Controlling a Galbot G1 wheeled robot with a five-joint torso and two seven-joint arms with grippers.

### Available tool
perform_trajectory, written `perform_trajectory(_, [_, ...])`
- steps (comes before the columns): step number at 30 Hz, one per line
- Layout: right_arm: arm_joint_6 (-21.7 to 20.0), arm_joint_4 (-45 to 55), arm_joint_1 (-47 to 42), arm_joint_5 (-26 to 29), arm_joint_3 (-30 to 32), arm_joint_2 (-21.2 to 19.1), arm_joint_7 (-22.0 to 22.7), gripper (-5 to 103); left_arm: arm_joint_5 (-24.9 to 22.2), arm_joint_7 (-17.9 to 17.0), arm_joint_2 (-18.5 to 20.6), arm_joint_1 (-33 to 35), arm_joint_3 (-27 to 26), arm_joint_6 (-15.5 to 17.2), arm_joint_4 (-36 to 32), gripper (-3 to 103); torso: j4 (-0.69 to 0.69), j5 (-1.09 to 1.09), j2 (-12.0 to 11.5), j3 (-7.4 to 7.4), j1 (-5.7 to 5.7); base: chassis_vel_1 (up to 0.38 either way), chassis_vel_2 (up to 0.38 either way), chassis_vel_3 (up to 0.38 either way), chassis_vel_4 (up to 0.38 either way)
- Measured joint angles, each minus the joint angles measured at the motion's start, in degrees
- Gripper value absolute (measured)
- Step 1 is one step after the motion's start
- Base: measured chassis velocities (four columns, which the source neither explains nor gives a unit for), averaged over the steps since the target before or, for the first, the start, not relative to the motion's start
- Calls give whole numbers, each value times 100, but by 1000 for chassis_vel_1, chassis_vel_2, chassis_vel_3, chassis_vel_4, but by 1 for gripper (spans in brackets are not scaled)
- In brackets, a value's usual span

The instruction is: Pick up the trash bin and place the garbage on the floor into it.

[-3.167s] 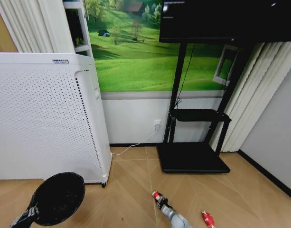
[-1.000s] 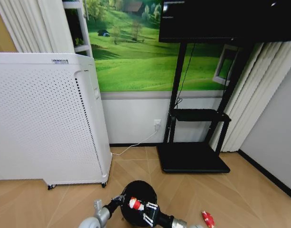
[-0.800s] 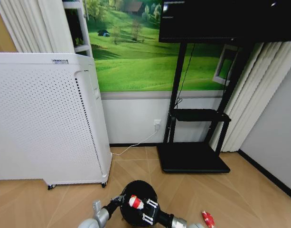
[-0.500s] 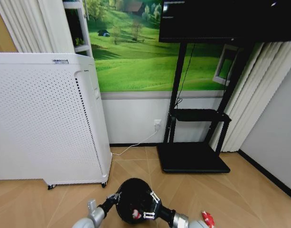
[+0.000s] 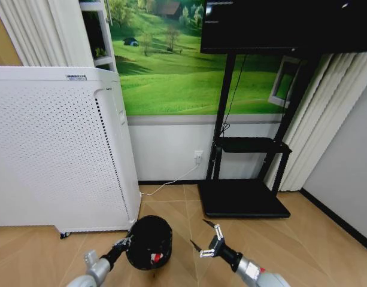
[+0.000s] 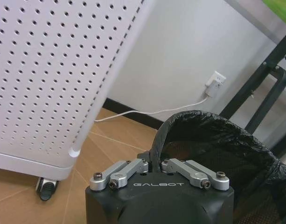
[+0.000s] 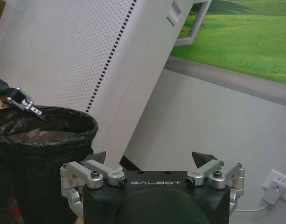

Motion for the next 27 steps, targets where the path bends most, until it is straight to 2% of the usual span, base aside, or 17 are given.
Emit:
perform_trajectory(7, [75,-129,44,59,133,17,0,100,2,32,-116,194,-300,-16,-141,7,0,-1,0,0,0,-63,-69,63,48])
perform_trajectory(14, [162,-200,80,51,57,23,-15,100,12,74,-161,309,-466,-30,-195,7,0,-1,0,0,0,-167,-176,180,161])
perform_trajectory(21, [307,-311,30,32,77,33,0,100,12,90,-162,318,-493,-34,-189,7,-2,5,0,0,0,-200,-218,221,208])
perform_trajectory(24, [372,-375,3,16,109,33,1,100,15,90,-173,295,-472,-35,-177,7,-2,-2,0,0,0,-134,-156,151,92])
perform_trajectory(27, [411,-454,-2,7,117,41,1,100,18,90,-181,282,-460,-35,-163,7,1,2,0,0,0,-53,-41,44,42])
